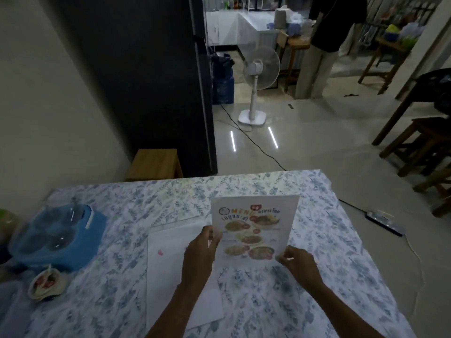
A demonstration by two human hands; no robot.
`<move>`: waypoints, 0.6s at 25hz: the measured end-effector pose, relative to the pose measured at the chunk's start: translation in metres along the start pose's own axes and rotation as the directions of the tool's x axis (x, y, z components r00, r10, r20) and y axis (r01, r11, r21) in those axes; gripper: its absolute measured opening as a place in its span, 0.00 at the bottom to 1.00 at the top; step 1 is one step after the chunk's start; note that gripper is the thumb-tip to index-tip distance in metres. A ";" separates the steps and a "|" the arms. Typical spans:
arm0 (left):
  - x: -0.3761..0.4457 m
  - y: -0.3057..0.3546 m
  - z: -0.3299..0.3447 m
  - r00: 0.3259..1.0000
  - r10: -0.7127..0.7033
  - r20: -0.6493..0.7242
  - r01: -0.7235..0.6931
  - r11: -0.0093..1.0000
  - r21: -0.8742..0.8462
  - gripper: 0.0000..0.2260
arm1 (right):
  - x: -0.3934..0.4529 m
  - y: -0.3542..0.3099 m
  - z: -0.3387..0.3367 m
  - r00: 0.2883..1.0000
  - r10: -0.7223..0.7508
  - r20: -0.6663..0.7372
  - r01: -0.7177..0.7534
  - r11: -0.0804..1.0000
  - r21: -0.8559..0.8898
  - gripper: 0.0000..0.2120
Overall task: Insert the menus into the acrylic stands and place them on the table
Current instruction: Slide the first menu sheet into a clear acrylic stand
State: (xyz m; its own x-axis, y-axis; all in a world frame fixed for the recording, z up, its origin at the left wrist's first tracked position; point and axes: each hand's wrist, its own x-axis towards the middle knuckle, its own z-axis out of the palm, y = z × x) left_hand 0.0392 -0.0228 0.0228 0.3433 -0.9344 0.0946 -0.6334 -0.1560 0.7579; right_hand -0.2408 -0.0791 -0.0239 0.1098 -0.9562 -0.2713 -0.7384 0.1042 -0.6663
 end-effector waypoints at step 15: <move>0.009 -0.023 0.016 0.995 -0.047 0.083 0.041 0.996 0.074 0.18 | 0.025 0.039 0.024 0.987 -0.100 0.124 0.114 0.987 -0.112 0.09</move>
State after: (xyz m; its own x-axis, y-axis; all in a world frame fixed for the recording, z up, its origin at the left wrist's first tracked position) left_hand 0.0454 -0.0333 -0.0039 0.3135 -0.9496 0.0048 -0.6686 -0.2171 0.7112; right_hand -0.2509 -0.0927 -0.0734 0.2651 -0.9204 -0.2873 -0.7911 -0.0372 -0.6106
